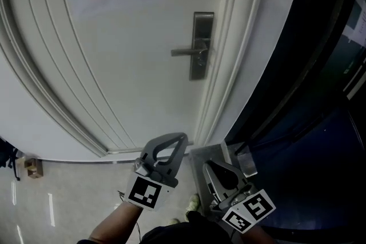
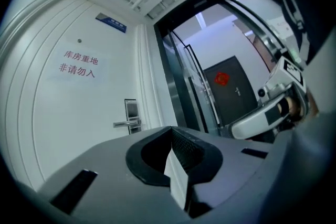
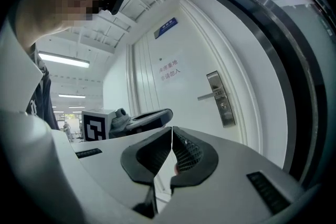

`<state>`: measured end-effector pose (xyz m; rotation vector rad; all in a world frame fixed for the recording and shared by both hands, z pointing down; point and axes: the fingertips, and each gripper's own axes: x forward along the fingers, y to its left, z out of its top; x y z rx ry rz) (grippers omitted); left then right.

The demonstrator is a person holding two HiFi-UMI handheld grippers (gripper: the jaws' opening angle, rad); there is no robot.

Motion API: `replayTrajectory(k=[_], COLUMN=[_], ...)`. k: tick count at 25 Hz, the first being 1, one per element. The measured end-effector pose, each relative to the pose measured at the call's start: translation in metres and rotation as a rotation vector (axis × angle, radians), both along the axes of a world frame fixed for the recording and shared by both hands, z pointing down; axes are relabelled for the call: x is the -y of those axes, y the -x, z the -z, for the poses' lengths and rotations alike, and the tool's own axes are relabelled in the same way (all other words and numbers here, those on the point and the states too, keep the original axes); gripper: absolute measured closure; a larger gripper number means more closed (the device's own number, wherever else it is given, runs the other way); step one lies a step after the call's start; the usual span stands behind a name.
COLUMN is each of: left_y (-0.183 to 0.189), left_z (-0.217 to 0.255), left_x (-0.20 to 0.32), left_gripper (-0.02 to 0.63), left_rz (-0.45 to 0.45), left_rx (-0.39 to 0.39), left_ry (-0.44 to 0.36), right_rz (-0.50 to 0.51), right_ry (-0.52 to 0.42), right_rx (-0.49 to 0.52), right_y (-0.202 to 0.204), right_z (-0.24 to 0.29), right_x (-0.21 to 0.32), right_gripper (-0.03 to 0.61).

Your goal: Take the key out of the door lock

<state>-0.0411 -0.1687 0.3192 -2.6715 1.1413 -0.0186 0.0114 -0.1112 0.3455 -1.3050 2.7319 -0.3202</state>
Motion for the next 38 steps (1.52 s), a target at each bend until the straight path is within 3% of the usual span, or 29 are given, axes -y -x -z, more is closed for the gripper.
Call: replayTrajectory(k=[4, 11, 15, 19, 23, 31, 38], left_y=[-0.021, -0.057, -0.072, -0.081, -0.084, -0.087, -0.088], left_z=[-0.001, -0.011, -0.021, -0.031, -0.044, -0.056, -0.062], left_x=[0.055, 0.132, 0.170, 0.205, 0.239, 0.289, 0.314], left_gripper=[0.607, 0.607, 0.606, 0.600, 0.515, 0.515, 0.515], left_rz=[0.127, 0.371, 0.433, 0.438, 0.429, 0.460, 0.470], left_rx=[0.188, 0.593, 0.752, 0.845, 0.911, 1.056, 1.129], left_ry=[-0.124, -0.400, -0.475, -0.495, -0.468, -0.545, -0.591], right_rz=[0.039, 0.082, 0.089, 0.060, 0.038, 0.012, 0.020], right_ry=[-0.010, -0.021, -0.022, -0.013, -0.017, 0.005, 0.021], right_rx=[0.006, 0.037, 0.063, 0.080, 0.079, 0.089, 0.100], right_y=[-0.023, -0.064, -0.076, -0.091, -0.098, -0.104, -0.102], right_z=[0.008, 0.012, 0.012, 0.010, 0.011, 0.003, -0.004], right_x=[0.047, 0.104, 0.123, 0.144, 0.162, 0.197, 0.217], right_gripper=[0.563, 0.563, 0.563, 0.563, 0.563, 0.563, 0.563])
